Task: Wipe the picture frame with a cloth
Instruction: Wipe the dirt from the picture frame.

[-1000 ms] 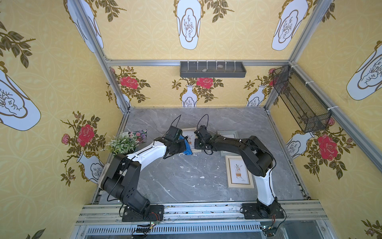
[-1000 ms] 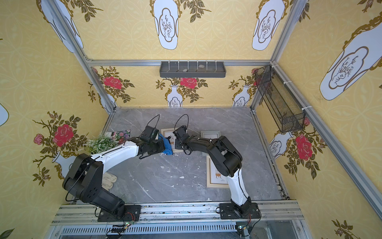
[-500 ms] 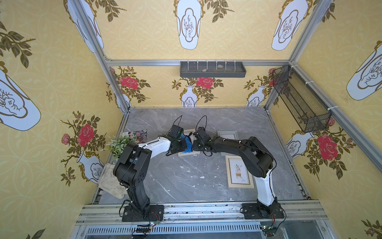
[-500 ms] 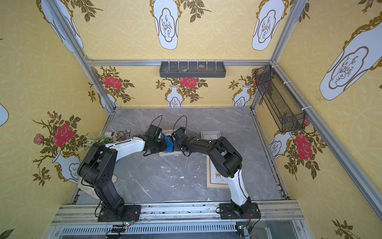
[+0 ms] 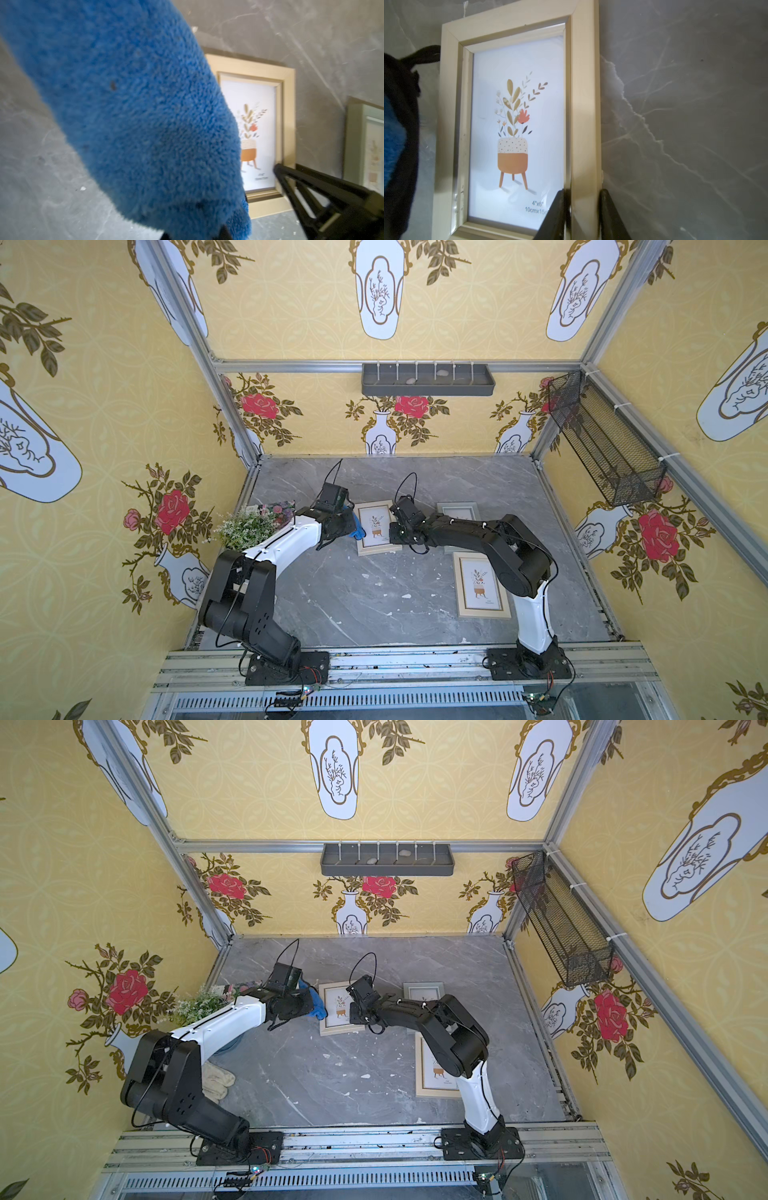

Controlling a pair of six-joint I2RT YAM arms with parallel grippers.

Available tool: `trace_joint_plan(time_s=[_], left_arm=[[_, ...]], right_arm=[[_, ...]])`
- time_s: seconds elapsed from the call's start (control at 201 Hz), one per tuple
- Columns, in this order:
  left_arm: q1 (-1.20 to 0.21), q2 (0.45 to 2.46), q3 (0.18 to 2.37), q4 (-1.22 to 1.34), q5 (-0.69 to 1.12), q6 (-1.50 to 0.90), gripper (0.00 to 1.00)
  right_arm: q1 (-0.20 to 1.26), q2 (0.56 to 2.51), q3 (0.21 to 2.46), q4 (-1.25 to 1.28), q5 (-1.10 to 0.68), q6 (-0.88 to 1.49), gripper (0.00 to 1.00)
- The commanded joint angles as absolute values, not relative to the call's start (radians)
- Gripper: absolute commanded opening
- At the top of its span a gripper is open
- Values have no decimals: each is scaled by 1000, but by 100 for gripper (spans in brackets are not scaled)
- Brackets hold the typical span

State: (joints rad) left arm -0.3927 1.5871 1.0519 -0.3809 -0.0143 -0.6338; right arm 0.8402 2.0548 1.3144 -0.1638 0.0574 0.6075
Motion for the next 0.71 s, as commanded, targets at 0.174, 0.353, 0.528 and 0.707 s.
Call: trace_joint_plan(time_s=[0.174,0.353,0.528,0.707], left_arm=[[-511,1763,1199,-332,89,-649,0],[-501,1846,1164,-327,65,-648,0],[-414,1775,997,-317,38,-646,0],[-298,1618,858,-359,-29,-607,0]], right_arm=[[841,2070,1321,-291,59,612,15],[840,2067,1309,-288,60,611,15],[827,2062,1291,-285,63,618,15],[814,2060,1286,-283,63,617,15]])
